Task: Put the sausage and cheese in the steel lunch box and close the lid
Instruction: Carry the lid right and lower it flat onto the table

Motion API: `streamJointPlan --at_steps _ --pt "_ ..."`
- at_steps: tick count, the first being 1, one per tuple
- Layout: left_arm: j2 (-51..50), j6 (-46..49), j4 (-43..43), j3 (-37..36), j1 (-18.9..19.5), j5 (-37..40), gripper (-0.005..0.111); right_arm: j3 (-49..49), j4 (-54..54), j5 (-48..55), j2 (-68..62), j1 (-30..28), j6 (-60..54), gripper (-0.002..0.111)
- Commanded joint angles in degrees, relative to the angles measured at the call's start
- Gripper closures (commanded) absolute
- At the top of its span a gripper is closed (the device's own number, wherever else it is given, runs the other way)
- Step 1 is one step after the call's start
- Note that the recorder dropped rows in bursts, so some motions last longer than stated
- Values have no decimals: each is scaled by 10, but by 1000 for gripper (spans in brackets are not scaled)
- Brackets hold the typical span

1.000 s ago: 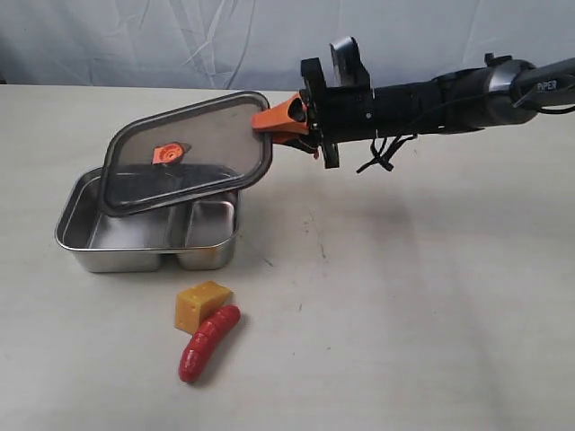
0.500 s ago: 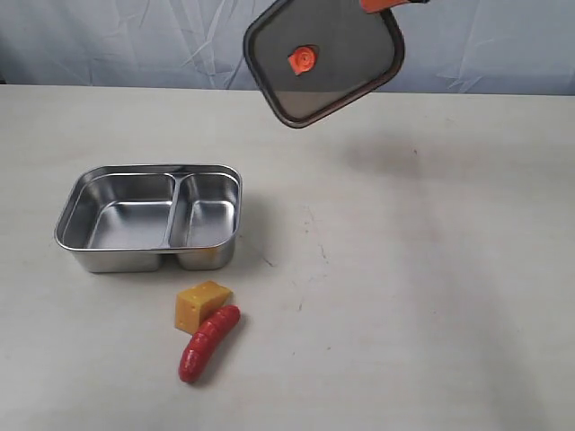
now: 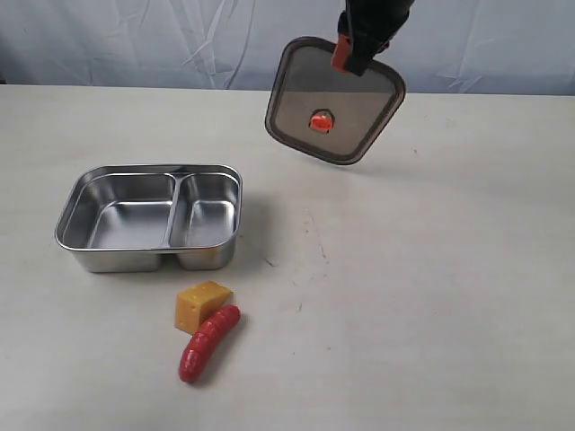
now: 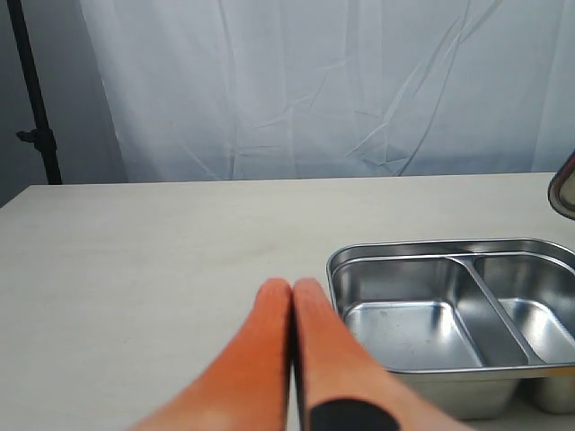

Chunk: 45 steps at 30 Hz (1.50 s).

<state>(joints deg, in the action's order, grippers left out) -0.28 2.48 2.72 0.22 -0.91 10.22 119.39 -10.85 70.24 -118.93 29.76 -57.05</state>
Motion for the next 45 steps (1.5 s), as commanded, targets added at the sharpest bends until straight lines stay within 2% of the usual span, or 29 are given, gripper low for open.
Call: streamJointPlan --at_steps 1,4,6,14,18,28,34,37,41,43,45 --pt "3 -3 -1 -2 -4 -4 107 -25 40 -3 0 23 -3 109" --pt "3 -3 -1 -2 -4 -4 107 -79 95 -3 0 40 3 109" --pt "3 -3 -1 -2 -4 -4 107 -119 89 -3 0 45 4 109" --pt "3 -3 -1 -2 -4 -4 107 -224 -54 -3 0 51 4 109" --pt "3 -3 -1 -2 -4 -4 107 -267 -74 -3 0 70 1 109" --pt "3 -3 -1 -2 -4 -4 107 -326 -98 -3 0 114 -2 109" --pt "3 -3 -1 -2 -4 -4 107 -339 -141 -3 -3 114 0 108" --pt "3 -3 -1 -2 -4 -4 107 -339 -146 -3 -3 114 0 93" --pt "3 -3 -1 -2 -4 -4 107 -339 -147 -3 -3 115 0 62" --pt "3 -3 -1 -2 -4 -4 107 -339 -149 -3 -3 115 0 56" --pt "3 -3 -1 -2 -4 -4 107 -339 -149 -3 2 115 0 56"
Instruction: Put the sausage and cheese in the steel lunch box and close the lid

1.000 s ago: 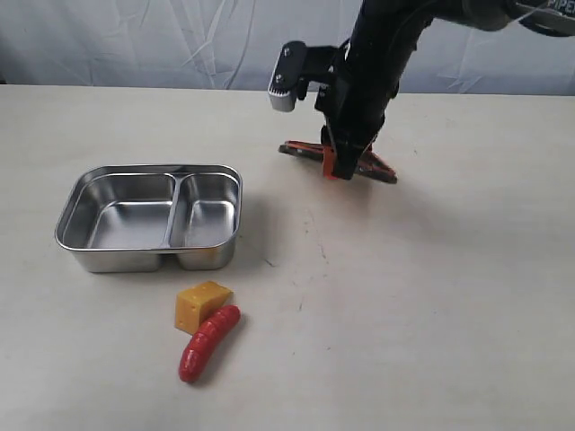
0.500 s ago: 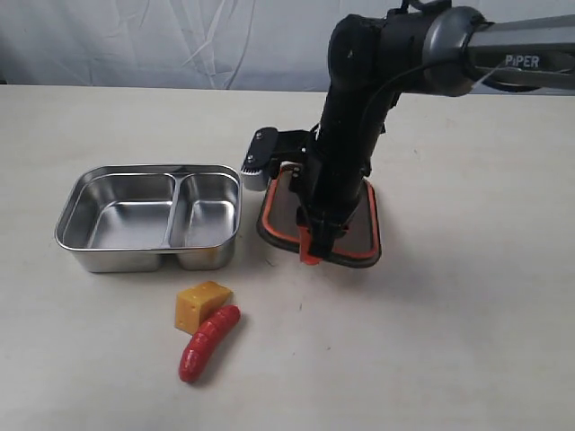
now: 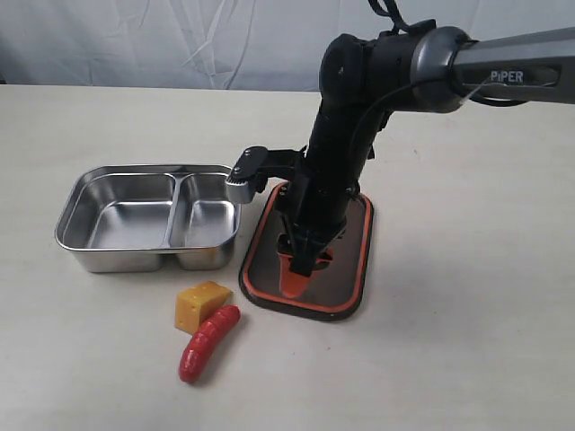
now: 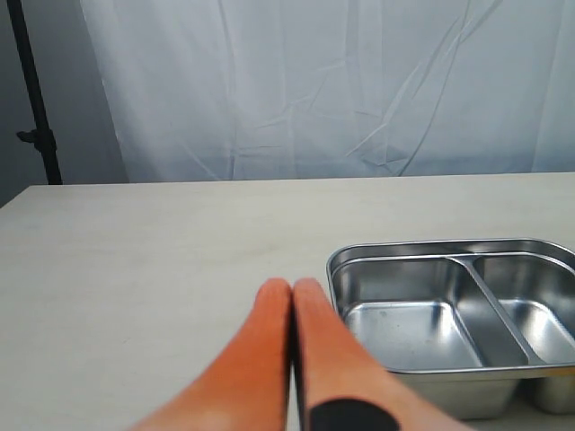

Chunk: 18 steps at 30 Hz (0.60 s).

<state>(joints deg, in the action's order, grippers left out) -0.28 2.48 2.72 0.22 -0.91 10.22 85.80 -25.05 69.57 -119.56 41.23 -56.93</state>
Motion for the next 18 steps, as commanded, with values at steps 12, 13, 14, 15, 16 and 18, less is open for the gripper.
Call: streamJointPlan --at_steps 12,13,14,15,16,18 --pt "3 -3 -1 -2 -4 -4 107 -3 -82 4 107 -26 3 108" --pt "3 -3 -1 -2 -4 -4 107 -3 -87 4 114 -33 3 108" --pt "3 -3 -1 -2 -4 -4 107 -3 -95 4 120 -40 3 108" --pt "3 -3 -1 -2 -4 -4 107 -3 -99 4 125 -47 3 108" --pt "3 -3 -1 -2 -4 -4 107 -3 -106 4 130 -54 3 108" --pt "3 -3 -1 -2 -4 -4 107 -3 -124 4 136 -67 3 108"
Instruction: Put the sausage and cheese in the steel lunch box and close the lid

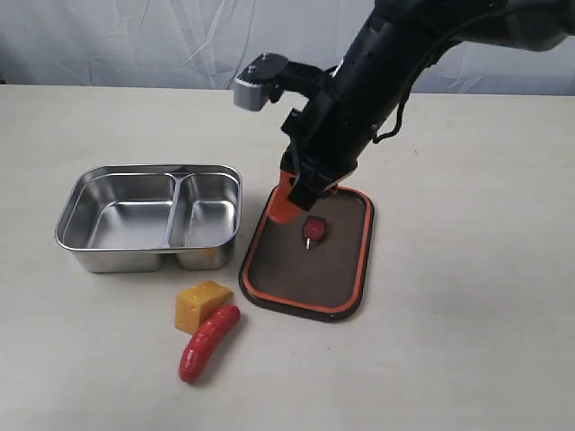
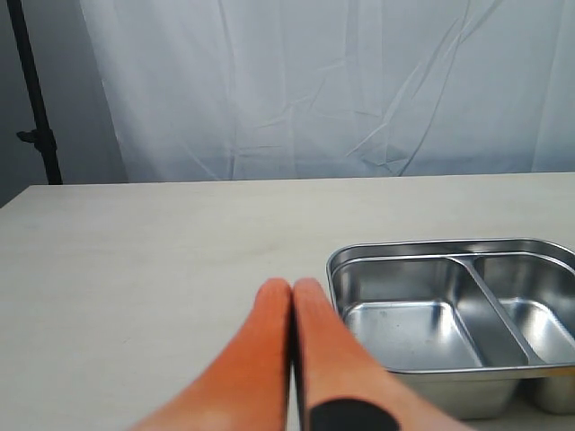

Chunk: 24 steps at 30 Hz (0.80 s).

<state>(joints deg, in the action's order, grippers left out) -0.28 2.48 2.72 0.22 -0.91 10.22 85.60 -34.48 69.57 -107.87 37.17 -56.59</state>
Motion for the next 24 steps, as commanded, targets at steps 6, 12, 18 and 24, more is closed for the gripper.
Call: streamJointPlan --at_steps 6,12,18,24 --pt "3 -6 3 -2 -4 -68 107 -3 -70 4 23 -45 0 108" --pt "3 -25 155 -2 -4 -164 107 -3 -24 4 23 -45 2 108" --pt "3 -40 253 11 -4 -92 107 -3 25 4 23 -45 57 108" --pt "-105 -33 246 118 -4 113 107 -3 29 4 23 -45 77 108"
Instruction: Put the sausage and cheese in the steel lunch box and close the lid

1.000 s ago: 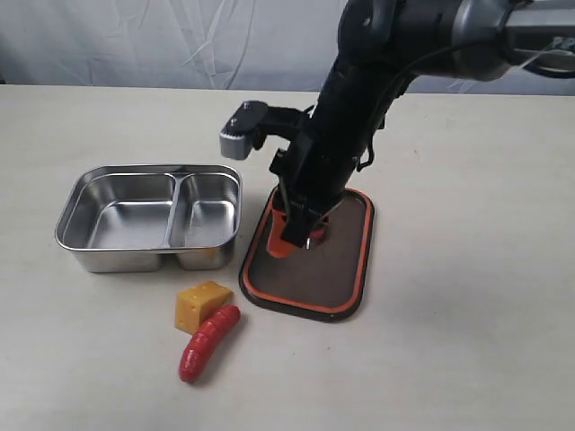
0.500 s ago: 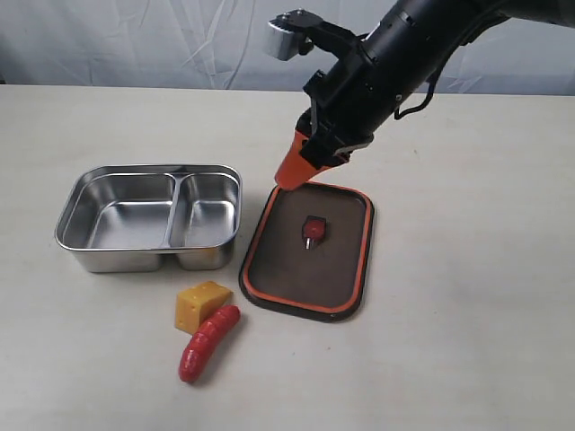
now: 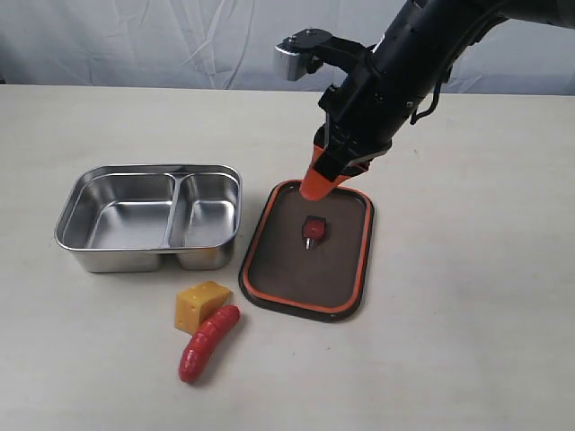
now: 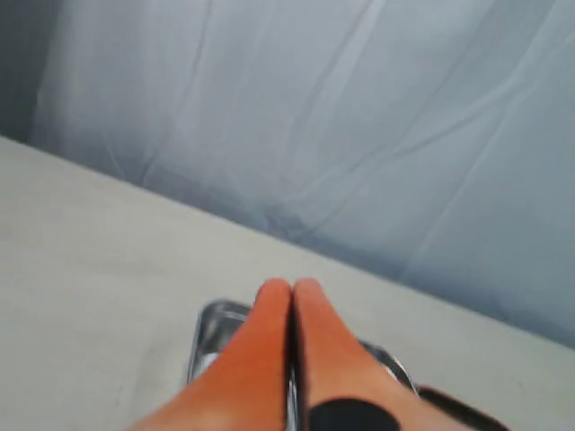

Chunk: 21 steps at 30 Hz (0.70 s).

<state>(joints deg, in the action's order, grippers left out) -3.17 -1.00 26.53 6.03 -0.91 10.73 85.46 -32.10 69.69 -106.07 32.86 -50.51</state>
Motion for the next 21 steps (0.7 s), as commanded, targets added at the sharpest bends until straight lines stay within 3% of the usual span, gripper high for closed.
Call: streamJointPlan --at_steps 1,8,12,16,18,21 --pt "-101 10 9 74 -4 123 107 -1 5 3 5 -2 21 108" --pt "-339 179 54 216 -4 281 107 -1 7 3 5 -2 43 108" --pt "-482 197 50 292 -4 388 107 -1 10 3 5 -2 58 108" --pt "-585 231 49 320 -10 437 107 -1 17 3 5 -2 68 108" --pt "-621 231 54 320 -32 442 107 -1 27 3 5 -2 70 108" --pt "-668 231 88 320 -104 438 107 -1 42 3 5 -2 73 108"
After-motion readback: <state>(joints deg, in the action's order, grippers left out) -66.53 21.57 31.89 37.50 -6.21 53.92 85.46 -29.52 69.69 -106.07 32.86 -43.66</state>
